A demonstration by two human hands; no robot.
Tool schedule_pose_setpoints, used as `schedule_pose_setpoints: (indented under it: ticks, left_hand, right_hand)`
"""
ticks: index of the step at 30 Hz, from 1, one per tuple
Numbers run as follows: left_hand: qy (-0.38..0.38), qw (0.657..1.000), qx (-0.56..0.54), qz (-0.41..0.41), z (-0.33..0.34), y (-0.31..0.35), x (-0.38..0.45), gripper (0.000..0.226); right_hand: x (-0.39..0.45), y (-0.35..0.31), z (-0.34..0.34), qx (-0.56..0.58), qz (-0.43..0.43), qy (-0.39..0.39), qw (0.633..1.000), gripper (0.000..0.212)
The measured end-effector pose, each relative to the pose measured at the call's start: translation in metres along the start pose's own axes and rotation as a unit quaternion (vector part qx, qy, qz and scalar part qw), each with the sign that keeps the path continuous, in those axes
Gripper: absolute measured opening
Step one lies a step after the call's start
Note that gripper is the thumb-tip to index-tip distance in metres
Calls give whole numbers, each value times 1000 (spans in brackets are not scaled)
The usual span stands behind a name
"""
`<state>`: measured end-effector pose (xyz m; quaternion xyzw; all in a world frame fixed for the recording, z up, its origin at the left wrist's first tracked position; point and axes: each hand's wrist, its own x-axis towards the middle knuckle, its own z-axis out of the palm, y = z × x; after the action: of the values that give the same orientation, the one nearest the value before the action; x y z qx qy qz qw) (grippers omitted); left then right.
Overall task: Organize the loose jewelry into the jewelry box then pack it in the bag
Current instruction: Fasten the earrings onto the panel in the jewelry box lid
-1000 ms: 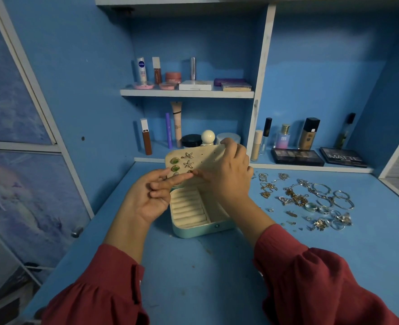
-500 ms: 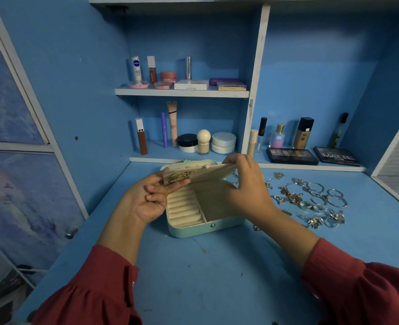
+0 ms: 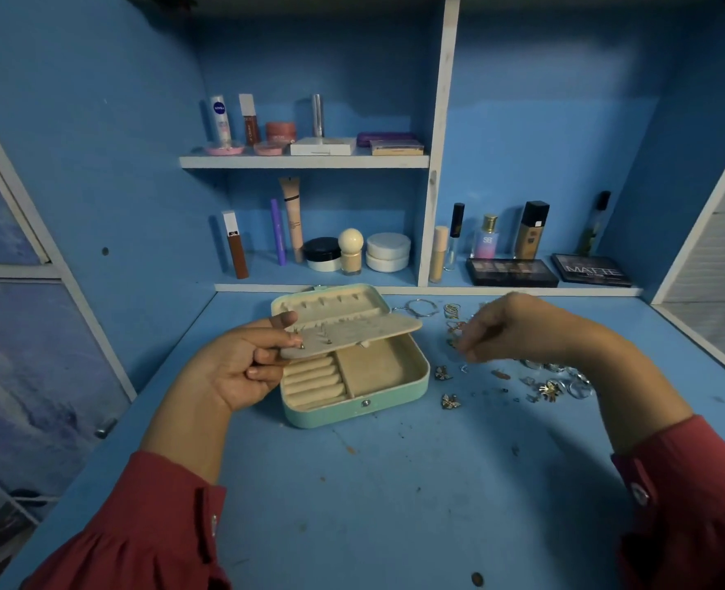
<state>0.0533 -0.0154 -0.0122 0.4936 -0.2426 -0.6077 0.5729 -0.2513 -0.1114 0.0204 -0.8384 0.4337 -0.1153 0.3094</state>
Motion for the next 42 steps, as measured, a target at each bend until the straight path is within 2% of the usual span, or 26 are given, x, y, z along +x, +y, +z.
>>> schedule_pose_setpoints:
  ticks: [3, 5, 14, 18, 27, 31, 35, 42]
  left_hand:
    - [5, 1000, 9, 3, 0, -1, 0, 28]
    - [8, 1000, 12, 7, 1, -2, -1, 29]
    - [15, 1000, 2, 12, 3, -3, -3, 28]
    - [12, 1000, -3, 14, 2, -4, -2, 27]
    - [8, 1000, -5, 12, 1, -4, -2, 26]
    - [12, 1000, -5, 11, 1, -4, -1, 26]
    - [9, 1000, -4, 9, 1, -3, -2, 26]
    - [9, 1000, -1, 12, 2, -3, -3, 27]
  right_hand:
    - [-3, 7, -6, -112, 72, -47, 990, 13]
    - [-4, 8, -8, -140, 105, -57, 983, 11]
    - [-6, 9, -6, -202, 119, -63, 970, 11]
    - [-4, 11, -3, -205, 120, -60, 969, 6]
    - [-3, 13, 1, -219, 127, -59, 966, 22]
    - [-2, 11, -1, -189, 101, -7, 977, 19]
    - [2, 11, 4, -161, 77, 38, 983, 27]
    - [7, -6, 16, -132, 25, 67, 989, 23]
